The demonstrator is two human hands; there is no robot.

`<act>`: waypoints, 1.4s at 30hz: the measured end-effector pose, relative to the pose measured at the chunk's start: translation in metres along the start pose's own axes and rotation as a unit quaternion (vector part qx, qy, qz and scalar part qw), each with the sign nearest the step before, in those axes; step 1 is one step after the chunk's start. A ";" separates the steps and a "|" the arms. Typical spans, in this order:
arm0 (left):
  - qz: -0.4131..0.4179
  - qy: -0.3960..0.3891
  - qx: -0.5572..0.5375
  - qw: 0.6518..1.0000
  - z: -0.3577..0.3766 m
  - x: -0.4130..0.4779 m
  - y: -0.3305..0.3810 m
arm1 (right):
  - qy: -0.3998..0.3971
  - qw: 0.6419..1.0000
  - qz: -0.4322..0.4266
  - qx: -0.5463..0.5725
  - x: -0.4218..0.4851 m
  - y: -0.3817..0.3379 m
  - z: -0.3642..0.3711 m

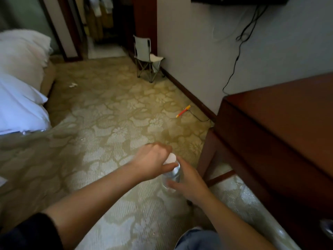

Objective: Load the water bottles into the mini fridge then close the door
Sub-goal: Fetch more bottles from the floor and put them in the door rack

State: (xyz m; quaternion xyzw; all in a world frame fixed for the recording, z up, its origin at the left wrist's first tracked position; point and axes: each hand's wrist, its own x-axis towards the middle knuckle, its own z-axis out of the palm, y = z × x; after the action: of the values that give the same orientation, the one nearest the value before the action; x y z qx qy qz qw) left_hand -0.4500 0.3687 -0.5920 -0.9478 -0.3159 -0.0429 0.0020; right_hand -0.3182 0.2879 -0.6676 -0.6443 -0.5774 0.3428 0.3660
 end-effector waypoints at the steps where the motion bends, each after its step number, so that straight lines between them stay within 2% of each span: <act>1: 0.013 0.015 0.017 1.000 -0.018 -0.001 0.006 | 0.013 1.000 -0.013 0.003 -0.004 -0.015 -0.009; 6: 0.068 0.087 0.086 0.990 -0.110 -0.010 0.038 | 0.087 0.992 -0.087 0.001 -0.035 -0.088 -0.051; 9: 0.072 0.125 0.077 0.987 -0.154 -0.021 0.052 | 0.115 0.986 -0.118 0.008 -0.056 -0.123 -0.073; 12: 0.077 0.157 0.023 0.984 -0.191 -0.033 0.070 | 0.124 0.982 -0.140 -0.019 -0.078 -0.159 -0.100; 15: 0.101 0.154 -0.110 0.977 -0.216 -0.042 0.090 | 0.157 0.974 -0.162 -0.022 -0.104 -0.187 -0.130; 19: 0.147 0.109 -0.319 0.930 -0.234 -0.050 0.124 | 0.209 0.962 -0.173 0.014 -0.147 -0.212 -0.179; 23: 0.182 0.101 -0.406 0.889 -0.243 -0.054 0.176 | 0.270 0.946 -0.174 -0.034 -0.200 -0.236 -0.232; 28: 0.239 0.080 -0.455 0.854 -0.248 -0.050 0.263 | 0.339 0.922 -0.162 -0.088 -0.282 -0.253 -0.288; 32: 0.287 0.067 -0.483 0.824 -0.245 -0.047 0.338 | 0.405 0.898 -0.121 -0.126 -0.351 -0.255 -0.320; 37: 0.348 0.053 -0.513 0.783 -0.248 -0.059 0.429 | 0.466 0.872 -0.072 -0.132 -0.435 -0.252 -0.343; 42: 0.388 0.001 -0.558 0.733 -0.253 -0.079 0.510 | 0.513 0.845 -0.008 -0.150 -0.518 -0.255 -0.351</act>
State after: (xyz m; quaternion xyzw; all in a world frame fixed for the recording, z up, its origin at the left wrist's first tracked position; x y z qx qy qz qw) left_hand -0.2272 -0.0947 -0.3344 -0.8188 0.1605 -0.2083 -0.5103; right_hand -0.1910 -0.2375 -0.2618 -0.7706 -0.3569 -0.1302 0.5116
